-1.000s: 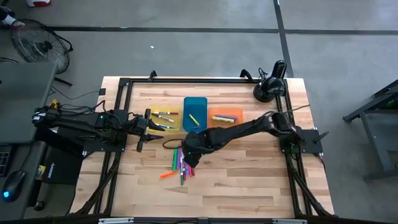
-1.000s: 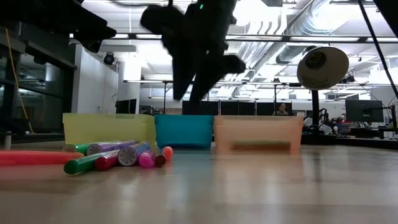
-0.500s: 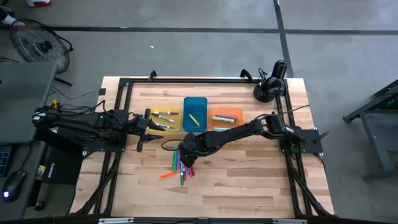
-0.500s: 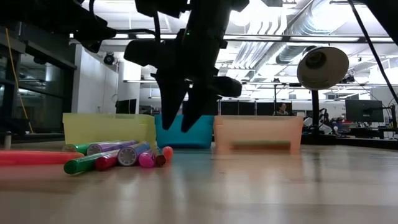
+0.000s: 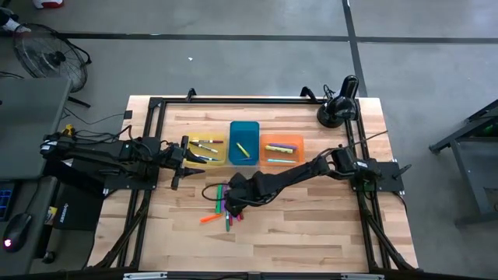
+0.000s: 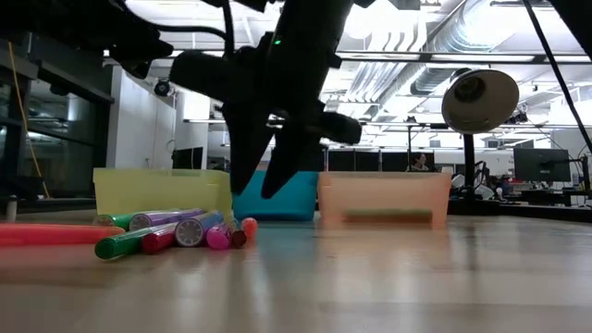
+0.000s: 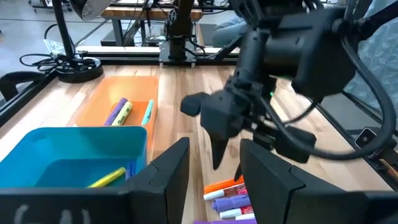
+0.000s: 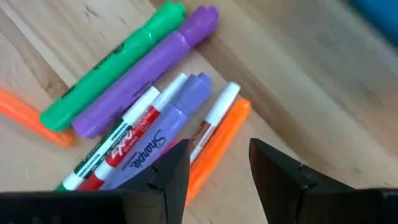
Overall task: Pick & Place Markers
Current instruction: Put the right orange pen into the blue bin
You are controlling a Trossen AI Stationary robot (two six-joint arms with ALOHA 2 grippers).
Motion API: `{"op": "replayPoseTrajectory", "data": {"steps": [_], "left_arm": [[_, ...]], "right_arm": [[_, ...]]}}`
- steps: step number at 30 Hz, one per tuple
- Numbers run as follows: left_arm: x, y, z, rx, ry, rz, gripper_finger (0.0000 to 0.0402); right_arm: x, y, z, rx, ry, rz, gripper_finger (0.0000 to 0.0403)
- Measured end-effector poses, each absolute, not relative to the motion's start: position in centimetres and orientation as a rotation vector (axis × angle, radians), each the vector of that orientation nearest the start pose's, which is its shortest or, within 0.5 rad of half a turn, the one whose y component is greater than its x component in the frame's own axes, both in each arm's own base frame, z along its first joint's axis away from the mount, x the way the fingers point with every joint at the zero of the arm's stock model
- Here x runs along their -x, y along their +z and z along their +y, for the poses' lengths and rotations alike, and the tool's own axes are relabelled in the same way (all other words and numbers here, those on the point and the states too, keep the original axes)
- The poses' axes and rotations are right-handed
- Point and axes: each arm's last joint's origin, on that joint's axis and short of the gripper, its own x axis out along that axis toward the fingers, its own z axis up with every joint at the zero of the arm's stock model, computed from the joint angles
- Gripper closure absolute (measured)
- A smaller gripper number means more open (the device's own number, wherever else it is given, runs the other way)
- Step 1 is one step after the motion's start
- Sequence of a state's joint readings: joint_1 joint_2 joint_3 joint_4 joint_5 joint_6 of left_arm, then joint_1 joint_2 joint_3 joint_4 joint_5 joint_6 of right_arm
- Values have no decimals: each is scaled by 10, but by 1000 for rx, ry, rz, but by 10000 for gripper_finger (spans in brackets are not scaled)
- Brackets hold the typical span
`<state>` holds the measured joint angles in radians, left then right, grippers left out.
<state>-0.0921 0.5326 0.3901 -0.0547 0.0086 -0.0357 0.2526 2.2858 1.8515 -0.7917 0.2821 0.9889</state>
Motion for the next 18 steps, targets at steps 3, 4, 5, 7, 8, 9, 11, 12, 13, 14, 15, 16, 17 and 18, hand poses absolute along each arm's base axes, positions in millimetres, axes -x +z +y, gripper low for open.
{"op": "replayPoseTrajectory", "data": {"steps": [3,4,5,7,8,9,11,12,13,14,15,16,17,18], "left_arm": [[-138,243,-13,30,-97,199,264],[-138,243,-13,32,-96,200,264],[-138,243,-13,34,-96,202,264],[-138,243,-13,36,-96,202,264],[-138,242,-13,41,-95,204,264],[-138,242,-13,41,-95,205,264],[-138,242,-13,41,-95,210,264],[-138,242,-13,42,-95,210,264],[-138,242,-13,42,-95,210,264],[-138,242,-13,42,-95,210,264],[-138,242,-13,42,-95,210,264],[-138,242,-13,42,-95,211,264],[-138,242,-13,42,-95,212,264],[-138,242,-13,41,-95,213,264]], "right_arm": [[-460,153,114,-535,-604,1052,249],[-460,151,115,-533,-616,1053,249],[-460,149,116,-528,-626,1046,249],[-460,149,117,-519,-637,1034,249],[-459,149,118,-515,-640,1032,249],[-459,149,118,-514,-644,1031,249],[-459,149,117,-507,-653,1027,249],[-459,149,117,-506,-654,1026,249],[-459,149,117,-506,-655,1028,249],[-459,149,117,-505,-655,1029,249],[-459,149,117,-505,-655,1029,249],[-459,149,117,-507,-657,1028,249],[-459,149,117,-511,-659,1027,249],[-459,149,117,-513,-660,1026,249]]}}
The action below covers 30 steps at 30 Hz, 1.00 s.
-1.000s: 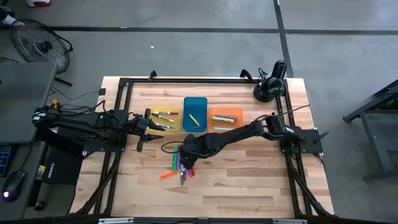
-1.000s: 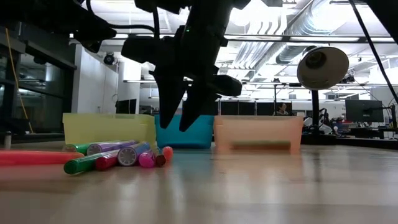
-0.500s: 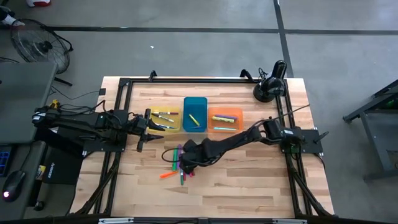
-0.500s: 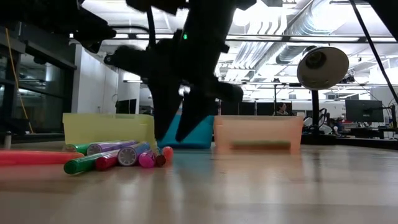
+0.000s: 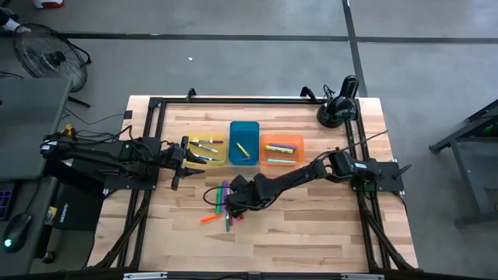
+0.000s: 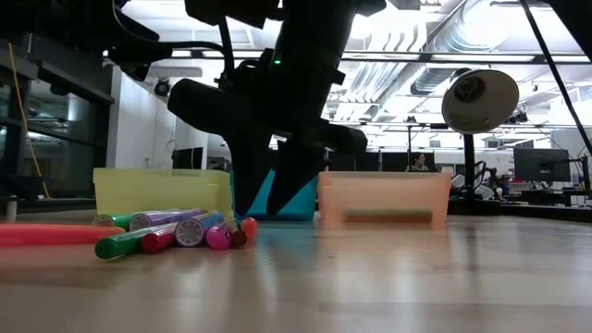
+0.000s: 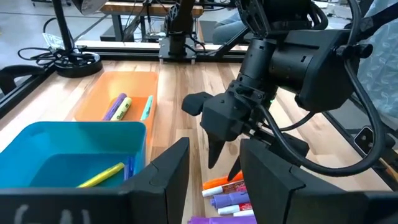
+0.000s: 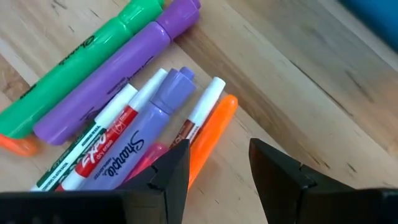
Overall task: Pick & Place Markers
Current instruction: Put the right orange pen into the blue bin
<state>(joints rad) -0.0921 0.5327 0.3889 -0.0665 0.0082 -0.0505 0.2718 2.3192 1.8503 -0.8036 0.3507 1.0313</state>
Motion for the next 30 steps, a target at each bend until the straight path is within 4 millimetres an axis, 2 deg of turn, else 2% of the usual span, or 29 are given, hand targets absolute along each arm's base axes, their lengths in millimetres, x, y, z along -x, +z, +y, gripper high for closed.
{"op": "replayPoseTrajectory", "data": {"steps": [4,12,20,26,30], "left_arm": [[-138,241,-13,41,-95,217,264],[-138,241,-13,41,-94,218,264],[-137,240,-13,48,-95,227,264],[-137,240,-13,48,-95,232,264],[-137,240,-13,48,-97,232,264]], "right_arm": [[-458,149,120,-506,-659,1023,250],[-459,133,125,-510,-661,1057,249],[-449,133,131,-520,-703,1121,251],[-445,133,136,-485,-635,1203,260],[-446,133,132,-498,-622,1219,265]]}}
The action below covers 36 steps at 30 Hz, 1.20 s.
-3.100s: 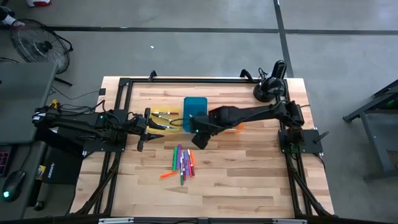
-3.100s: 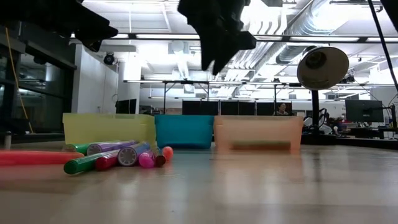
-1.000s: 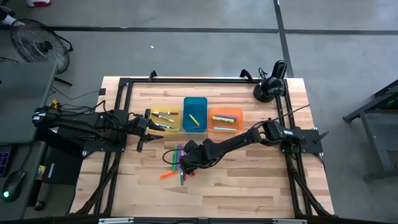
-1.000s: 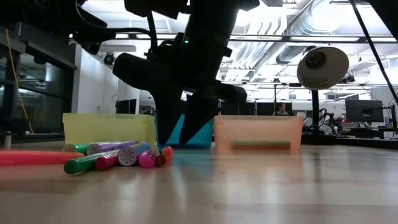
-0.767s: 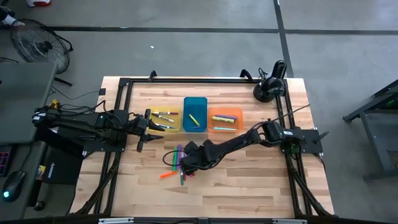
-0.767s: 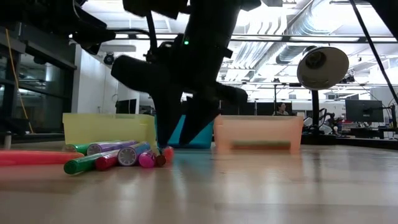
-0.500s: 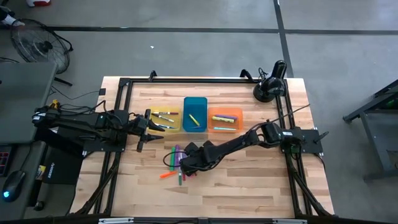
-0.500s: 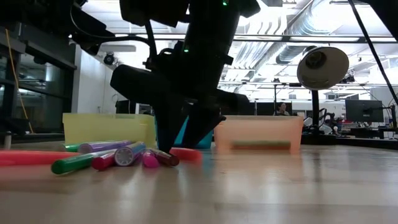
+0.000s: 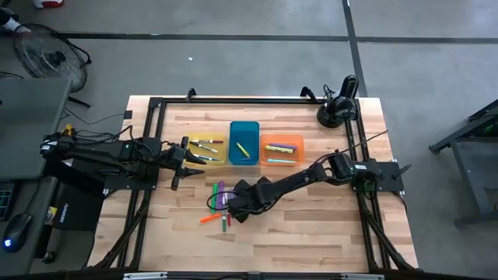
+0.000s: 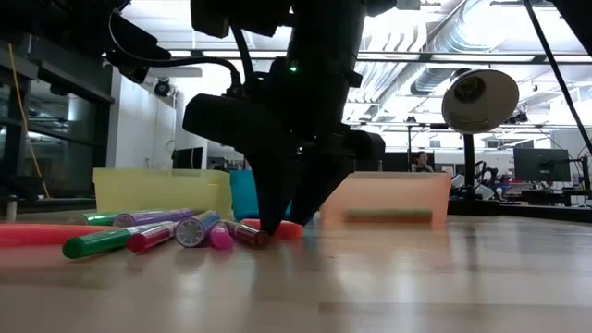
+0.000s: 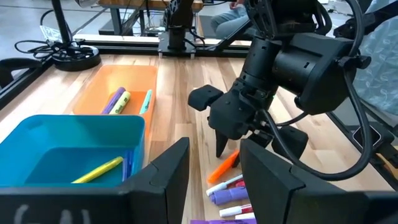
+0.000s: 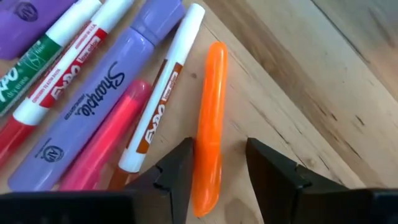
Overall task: Pick & Place Markers
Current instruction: Put the right orange pen into the blue bin
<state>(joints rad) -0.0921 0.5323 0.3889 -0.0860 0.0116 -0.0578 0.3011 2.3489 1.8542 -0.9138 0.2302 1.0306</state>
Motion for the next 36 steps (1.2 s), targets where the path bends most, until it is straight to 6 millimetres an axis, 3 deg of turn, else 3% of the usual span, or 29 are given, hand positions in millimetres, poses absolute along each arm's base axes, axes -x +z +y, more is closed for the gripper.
{"op": "replayPoseTrajectory", "data": {"steps": [7,16,36], "left_arm": [[-137,240,-13,48,-97,232,264],[-137,240,-13,48,-97,233,264],[-137,238,-13,49,-95,256,264]], "right_arm": [[-447,133,129,-480,-602,1226,291],[-447,133,130,-429,-551,1242,371],[-447,140,128,-337,-484,1249,373]]}}
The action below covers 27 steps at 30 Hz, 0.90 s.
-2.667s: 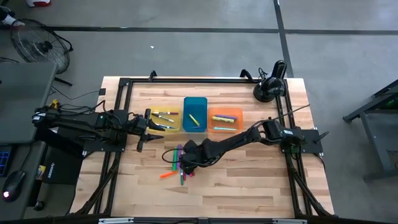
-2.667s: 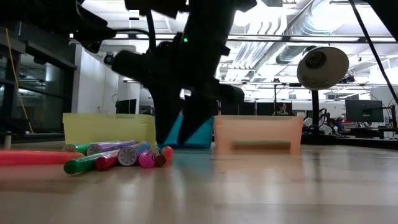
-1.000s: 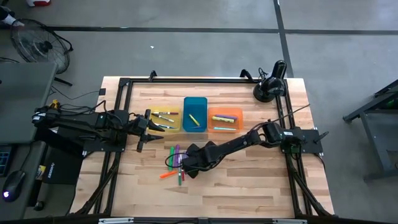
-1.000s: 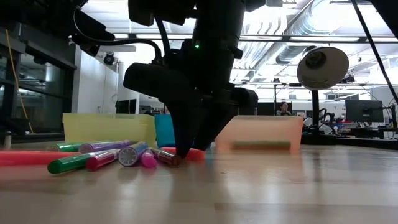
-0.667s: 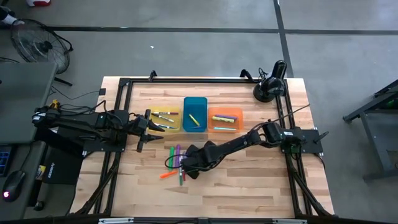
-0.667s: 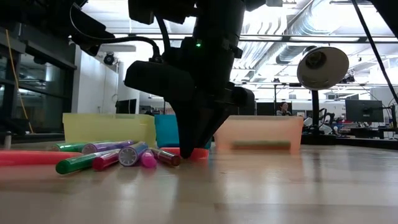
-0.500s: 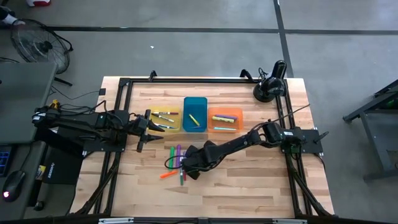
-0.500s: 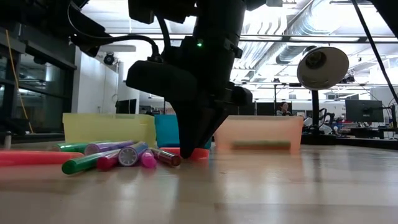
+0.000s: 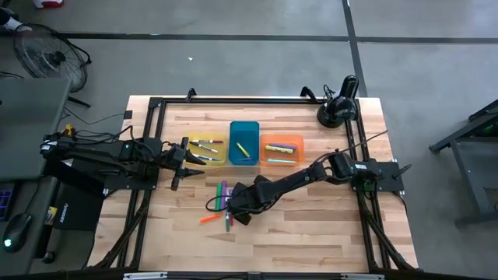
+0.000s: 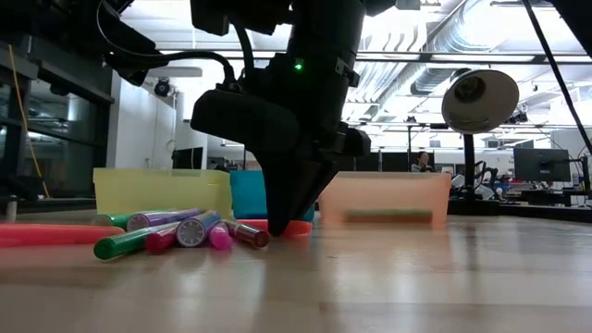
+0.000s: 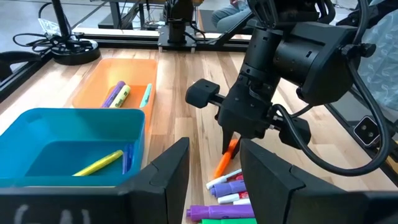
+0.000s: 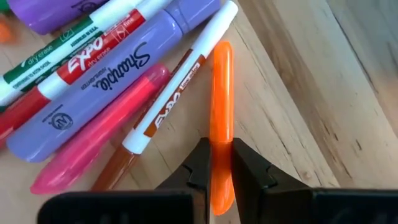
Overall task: Pick & Place Markers
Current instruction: Put the right orange pen into the blue bin
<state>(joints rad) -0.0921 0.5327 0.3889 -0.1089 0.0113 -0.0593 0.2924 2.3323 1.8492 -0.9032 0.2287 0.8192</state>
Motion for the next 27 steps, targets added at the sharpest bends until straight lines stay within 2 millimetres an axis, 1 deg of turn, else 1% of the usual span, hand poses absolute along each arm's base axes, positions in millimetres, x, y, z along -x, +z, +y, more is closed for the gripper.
{"op": "replayPoseTrajectory", "data": {"steps": [5,10,16,27], "left_arm": [[-137,237,-13,48,-94,258,264],[-137,237,-13,48,-93,258,264],[-137,237,-13,47,-93,261,264],[-136,237,-13,47,-92,263,264]], "right_arm": [[-445,149,125,-321,-466,1252,373],[-443,160,118,-291,-453,1250,373],[-443,175,99,-223,-448,1251,373],[-442,191,57,-101,-425,1289,373]]}}
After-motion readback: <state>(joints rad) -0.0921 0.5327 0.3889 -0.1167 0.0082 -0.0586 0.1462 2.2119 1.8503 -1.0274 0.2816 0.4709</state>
